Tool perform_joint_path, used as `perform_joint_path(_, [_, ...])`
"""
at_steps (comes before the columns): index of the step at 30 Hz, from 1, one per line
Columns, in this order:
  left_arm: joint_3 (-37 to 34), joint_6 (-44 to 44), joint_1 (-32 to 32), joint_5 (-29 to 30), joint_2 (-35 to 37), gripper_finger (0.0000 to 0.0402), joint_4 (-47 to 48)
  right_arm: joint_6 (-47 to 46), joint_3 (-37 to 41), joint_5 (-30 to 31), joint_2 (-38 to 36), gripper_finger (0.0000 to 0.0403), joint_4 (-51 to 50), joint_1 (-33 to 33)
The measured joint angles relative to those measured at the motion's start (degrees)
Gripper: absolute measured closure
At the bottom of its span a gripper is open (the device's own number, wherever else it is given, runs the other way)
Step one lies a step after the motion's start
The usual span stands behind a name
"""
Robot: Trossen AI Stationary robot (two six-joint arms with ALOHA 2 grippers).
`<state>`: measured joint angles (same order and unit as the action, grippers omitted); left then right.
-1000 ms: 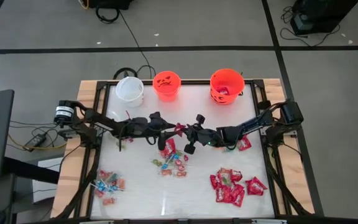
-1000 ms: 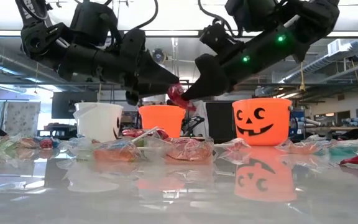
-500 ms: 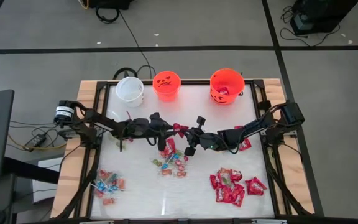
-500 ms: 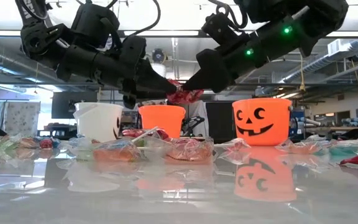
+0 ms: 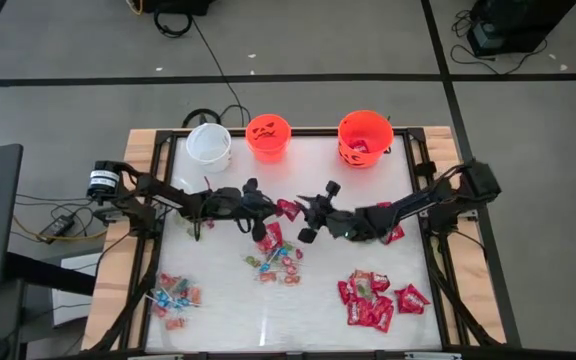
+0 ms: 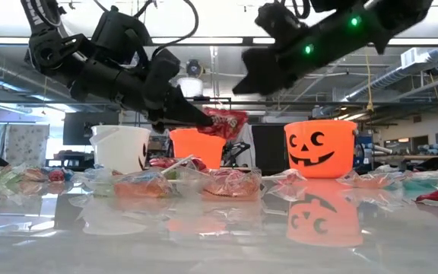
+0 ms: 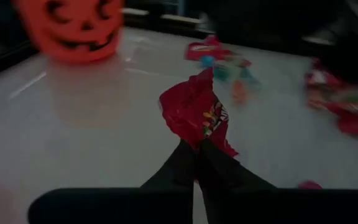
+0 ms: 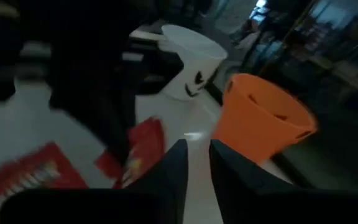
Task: Sort candy by brand, put in halloween buckets
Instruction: Put the red candy into the right orange bucket
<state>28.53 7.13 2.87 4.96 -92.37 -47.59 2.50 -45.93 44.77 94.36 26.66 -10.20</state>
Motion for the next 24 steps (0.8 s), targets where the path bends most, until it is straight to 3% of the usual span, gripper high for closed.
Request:
perform_joint_path(6, [-0.02,-4.1,-1.45,-5.16,0.0,0.0386,-3.18,-9.38,-0.02,-30.46,-6.99,0.026,-9.54,6.81])
perform_joint_path(11, [-0.02,-5.68,-2.24,-5.93,0.01,0.0386,-3.97,-16.74,-0.02,-45.31,-8.96,0.0204,-13.82,11.22])
perform_joint_path(14, [-0.02,-5.63,-2.24,-5.94,0.01,0.0386,-4.06,-19.75,-0.06,-53.97,-5.37,0.0182,-8.78,11.82])
perform_joint_path(19, [-0.31,-5.31,-2.5,-6.09,-0.08,0.0385,-2.32,-22.89,-0.02,-56.31,-0.44,0.0178,-4.67,12.31])
perform_joint_path(24, [-0.27,-3.33,-2.66,-6.15,-0.08,0.0385,-2.83,-23.53,-0.04,-54.95,0.04,0.0229,-4.94,13.11])
